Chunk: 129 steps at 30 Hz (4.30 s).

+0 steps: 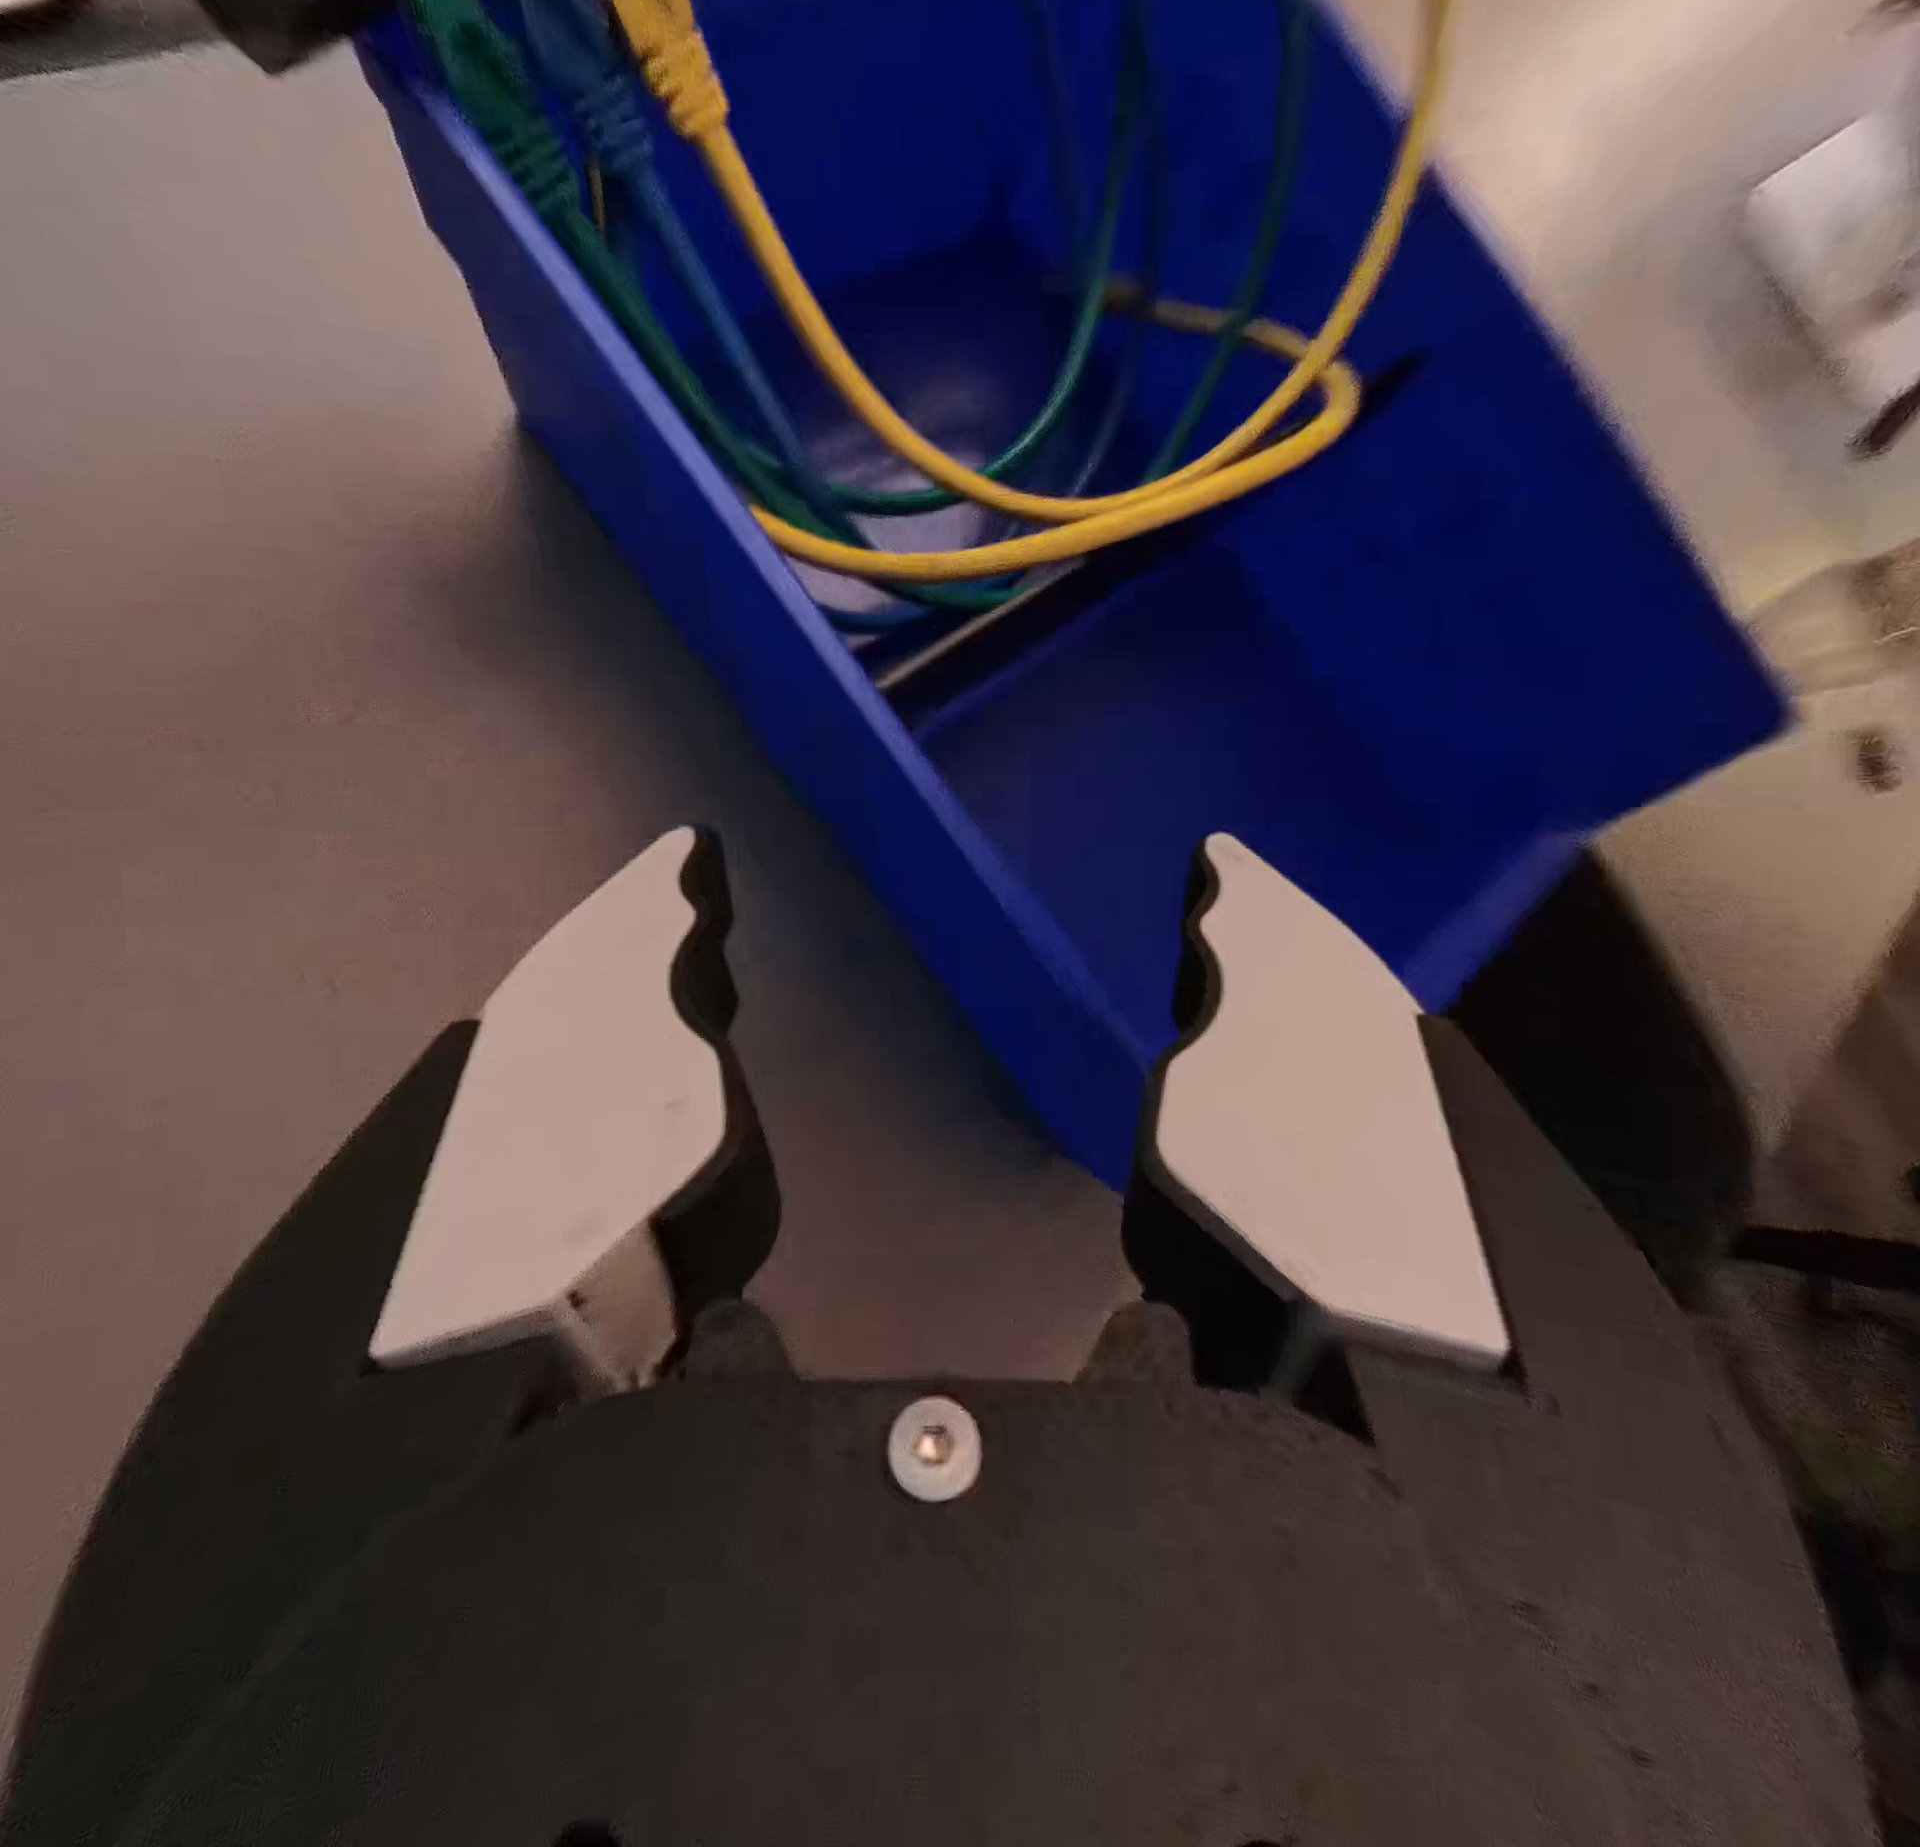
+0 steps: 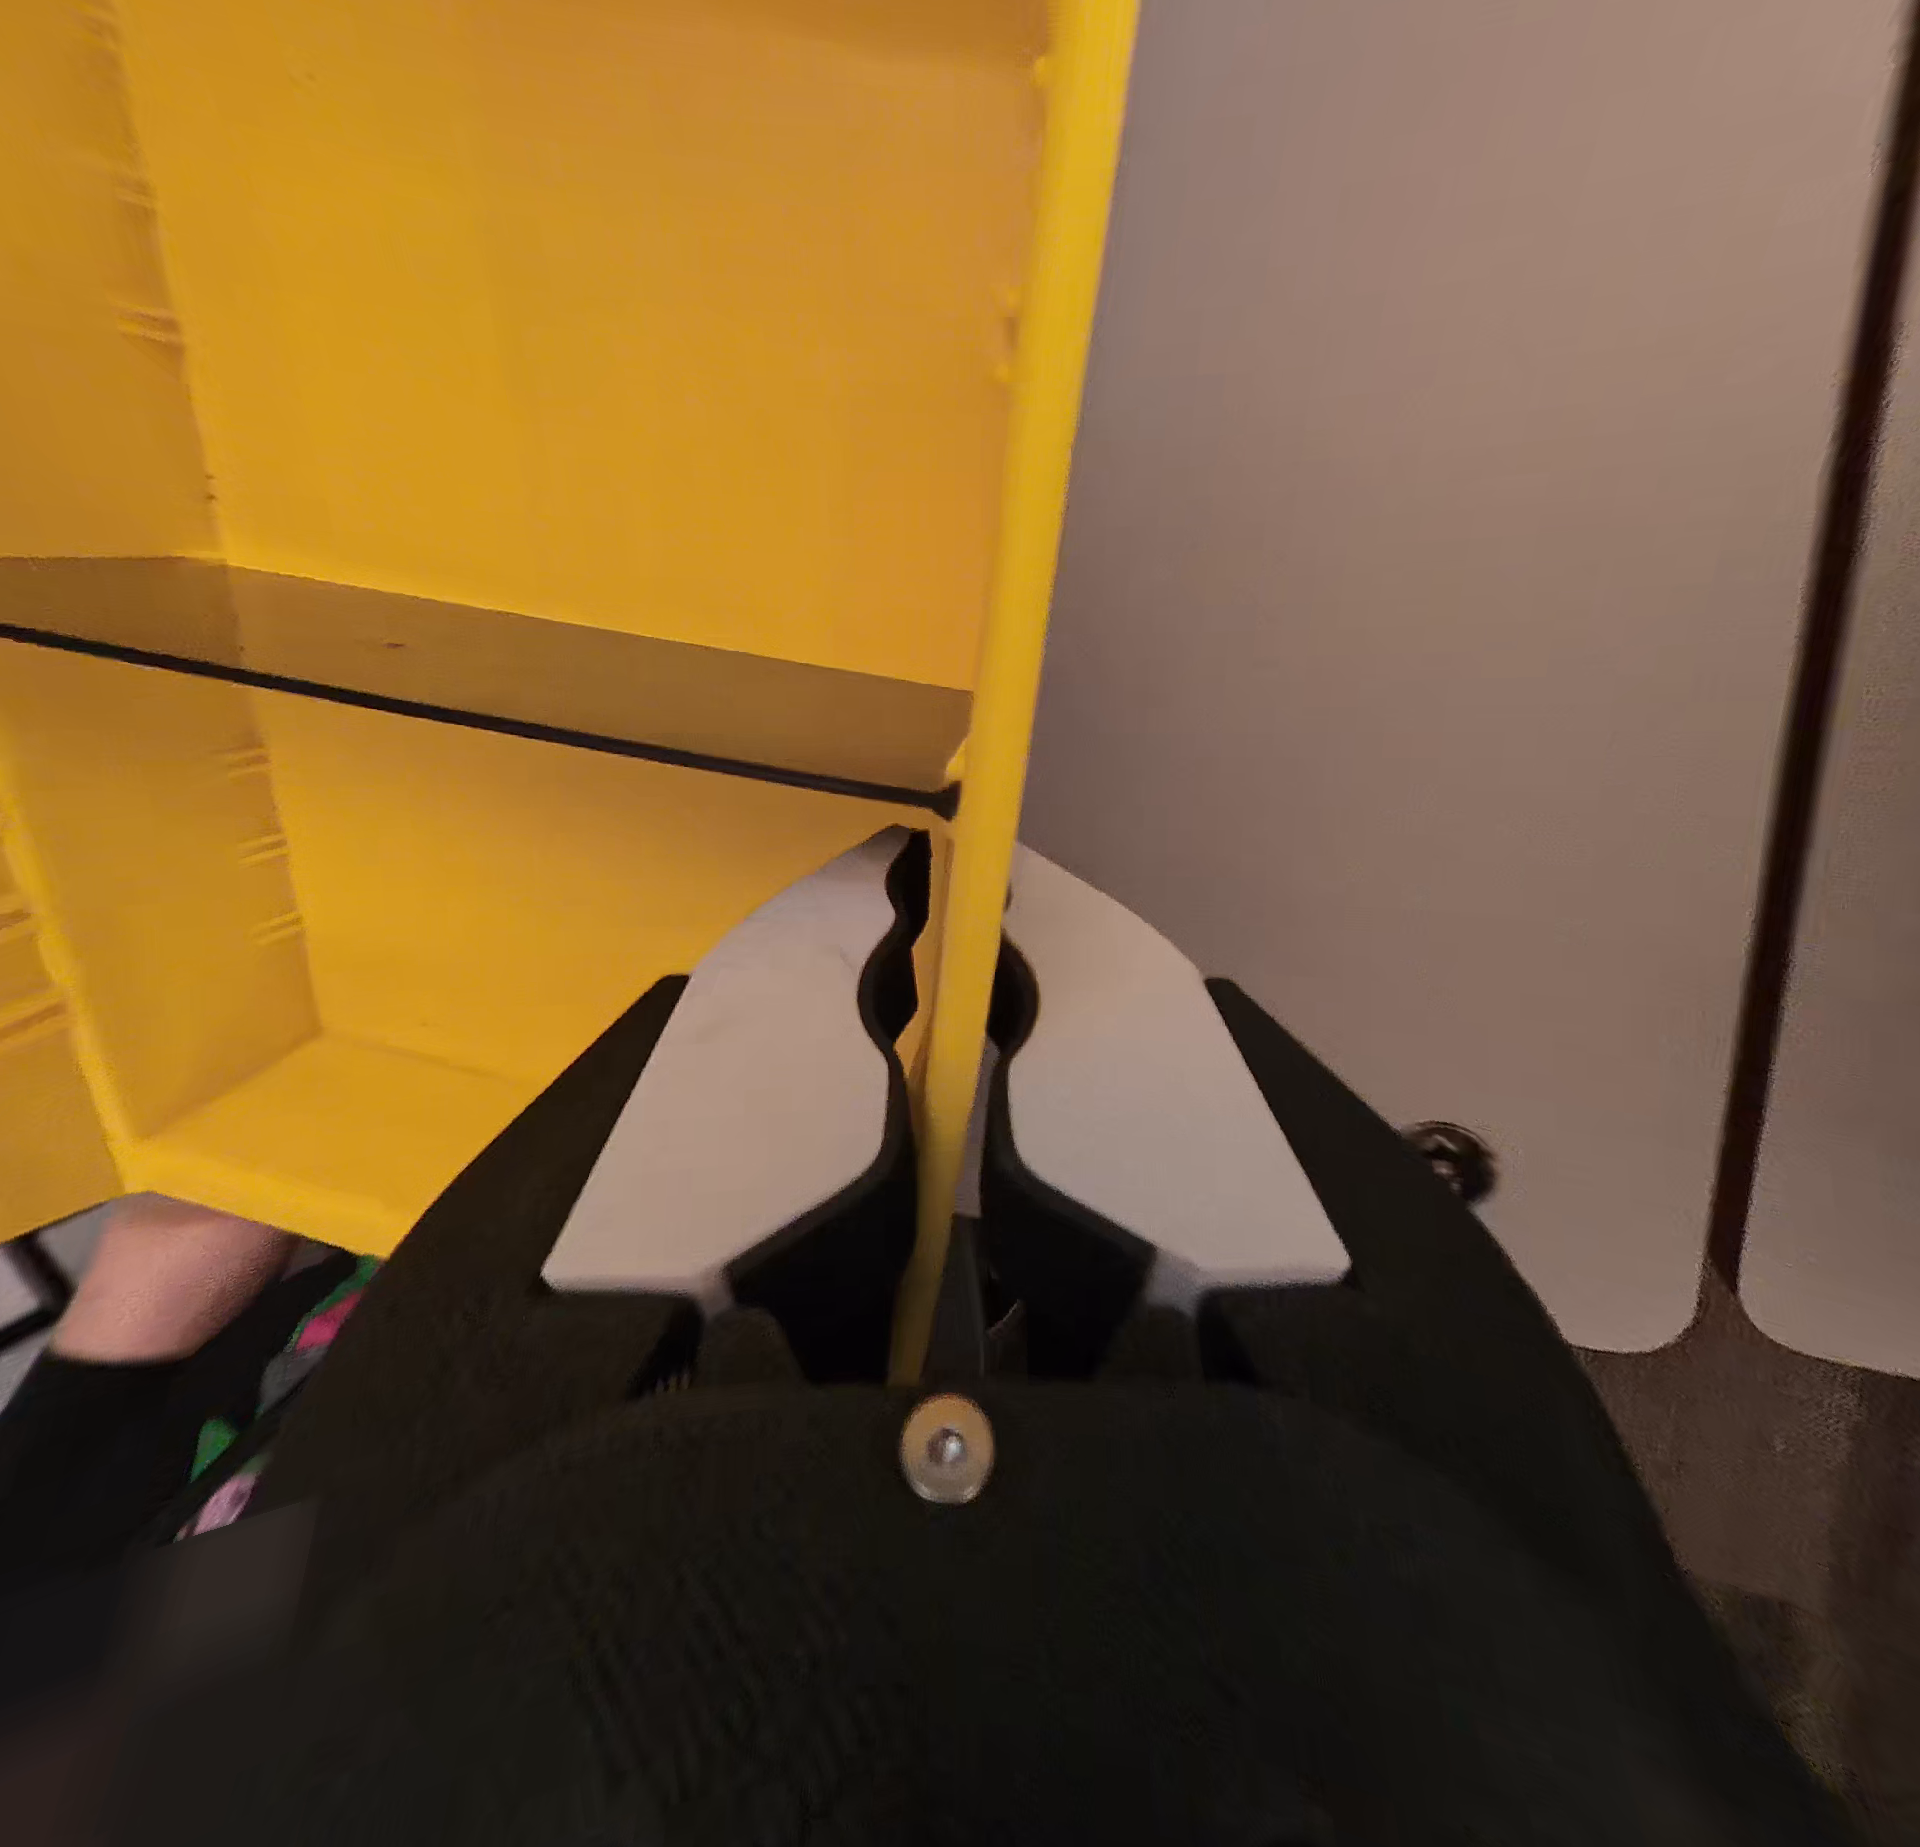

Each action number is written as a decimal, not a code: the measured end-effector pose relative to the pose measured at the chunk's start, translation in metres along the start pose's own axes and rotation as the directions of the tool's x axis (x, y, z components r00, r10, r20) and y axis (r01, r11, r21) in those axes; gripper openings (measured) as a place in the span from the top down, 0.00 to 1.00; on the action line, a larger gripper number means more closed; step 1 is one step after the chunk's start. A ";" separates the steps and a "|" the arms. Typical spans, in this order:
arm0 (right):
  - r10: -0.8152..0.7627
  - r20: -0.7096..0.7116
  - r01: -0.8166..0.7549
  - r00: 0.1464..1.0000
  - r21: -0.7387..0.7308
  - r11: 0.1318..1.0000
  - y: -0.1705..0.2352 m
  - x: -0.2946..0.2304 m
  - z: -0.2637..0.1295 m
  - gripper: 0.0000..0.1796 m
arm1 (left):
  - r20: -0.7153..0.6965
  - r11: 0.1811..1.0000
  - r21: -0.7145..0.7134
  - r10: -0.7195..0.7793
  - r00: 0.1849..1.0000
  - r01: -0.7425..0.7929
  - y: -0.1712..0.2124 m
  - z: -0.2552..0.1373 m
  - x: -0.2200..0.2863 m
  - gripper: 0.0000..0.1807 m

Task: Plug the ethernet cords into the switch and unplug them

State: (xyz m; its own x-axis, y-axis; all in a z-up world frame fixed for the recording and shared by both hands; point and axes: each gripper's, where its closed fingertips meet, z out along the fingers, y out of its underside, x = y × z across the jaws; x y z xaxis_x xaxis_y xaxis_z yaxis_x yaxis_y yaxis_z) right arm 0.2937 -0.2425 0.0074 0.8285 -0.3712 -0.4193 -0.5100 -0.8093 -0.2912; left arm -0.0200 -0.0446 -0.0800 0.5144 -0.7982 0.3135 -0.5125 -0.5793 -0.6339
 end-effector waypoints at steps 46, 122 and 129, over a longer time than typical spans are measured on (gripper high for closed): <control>-0.188 -0.231 0.140 0.955 -0.206 0.968 -0.042 -0.008 0.186 0.97 | 0.384 0.774 0.027 -0.592 0.708 0.632 0.138 -0.246 -0.359 0.94; -0.849 0.386 0.014 0.362 0.908 0.419 -0.005 -0.239 0.006 0.75 | -0.674 0.890 0.453 0.297 0.676 0.060 -0.040 -0.283 -0.373 0.85; -0.850 0.391 0.051 0.354 0.899 0.435 0.001 -0.240 0.016 0.76 | -0.590 0.954 0.284 0.254 0.767 -0.097 -0.033 -0.273 -0.329 0.83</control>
State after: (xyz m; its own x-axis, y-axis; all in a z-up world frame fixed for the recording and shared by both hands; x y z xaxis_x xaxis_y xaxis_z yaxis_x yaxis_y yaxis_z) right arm 0.0907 -0.1471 0.0935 0.6357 0.7345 -0.2375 -0.3876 0.0378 -0.9210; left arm -0.3600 0.1923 0.0306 -0.1413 -0.8564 0.4965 -0.3433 -0.4280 -0.8360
